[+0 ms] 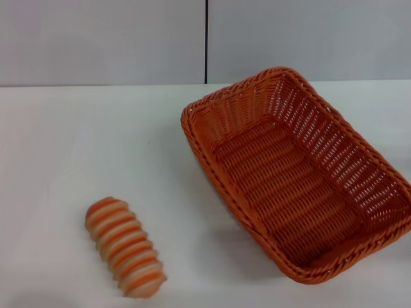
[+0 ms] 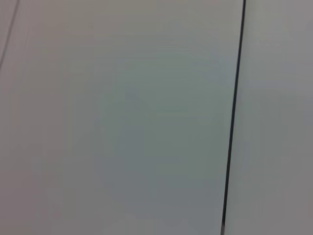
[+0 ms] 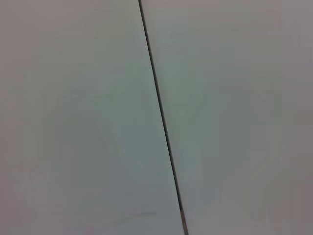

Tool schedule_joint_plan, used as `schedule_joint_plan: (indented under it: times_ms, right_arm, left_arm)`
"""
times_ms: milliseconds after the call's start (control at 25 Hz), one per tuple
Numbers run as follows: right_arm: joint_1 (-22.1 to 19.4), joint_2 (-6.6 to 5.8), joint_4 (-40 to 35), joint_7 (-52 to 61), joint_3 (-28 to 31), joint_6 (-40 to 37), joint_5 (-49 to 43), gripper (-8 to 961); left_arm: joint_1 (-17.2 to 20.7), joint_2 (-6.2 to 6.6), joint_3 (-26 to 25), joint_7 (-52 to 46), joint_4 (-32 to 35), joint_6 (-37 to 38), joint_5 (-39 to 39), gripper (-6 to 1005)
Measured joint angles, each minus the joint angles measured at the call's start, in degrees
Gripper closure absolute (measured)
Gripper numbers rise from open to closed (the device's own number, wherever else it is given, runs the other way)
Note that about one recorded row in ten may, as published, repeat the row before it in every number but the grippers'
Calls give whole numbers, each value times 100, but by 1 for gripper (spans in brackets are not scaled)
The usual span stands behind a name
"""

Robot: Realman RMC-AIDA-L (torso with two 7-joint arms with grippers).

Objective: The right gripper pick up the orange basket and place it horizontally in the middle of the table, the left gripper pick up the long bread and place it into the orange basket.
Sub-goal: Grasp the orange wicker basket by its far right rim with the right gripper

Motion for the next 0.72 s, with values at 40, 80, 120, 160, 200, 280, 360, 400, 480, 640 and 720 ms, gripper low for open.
schedule_joint_plan:
  times_ms: [40, 80, 120, 160, 200, 280, 360, 400, 480, 640, 720]
  right_arm:
    - [27, 0, 33, -11, 0, -104, 0, 952]
    - [43, 1, 80, -11, 0, -177, 0, 951]
    - [65, 1, 180, -10, 0, -263, 0, 949]
    - [65, 1, 180, -10, 0, -263, 0, 948]
    - [71, 2, 224, -4, -10, -254, 0, 946]
    - [66, 2, 227, -4, -26, -231, 0, 943]
    - [41, 2, 229, -4, -49, -183, 0, 940]
    - [11, 2, 230, -4, -52, -129, 0, 938]
    - [3, 2, 234, -4, -52, -79, 1, 935]
    - [-66, -1, 282, -3, -24, 273, 2, 928]
    - [-150, 3, 295, -2, -40, 439, 2, 925]
  left_arm:
    - [0, 0, -21, -5, -2, 67, -3, 395]
    - [0, 0, -34, -6, -7, 106, -4, 354]
    - [-16, -1, -36, -5, -15, 150, 10, 314]
    - [-16, -1, -36, -5, -15, 150, 10, 314]
    - [-37, 0, -24, 5, -12, 151, 23, 315]
    - [-85, 6, -5, 27, 3, 151, 41, 316]
    - [-135, 16, -1, -5, 30, 229, 47, 316]
    - [-147, 18, 4, -49, 66, 313, 52, 317]
    - [-152, 21, 37, -117, 157, 475, 53, 318]
    - [-103, 36, 380, -195, 491, 684, 51, 315]
    - [-103, 36, 380, -195, 491, 684, 51, 308]
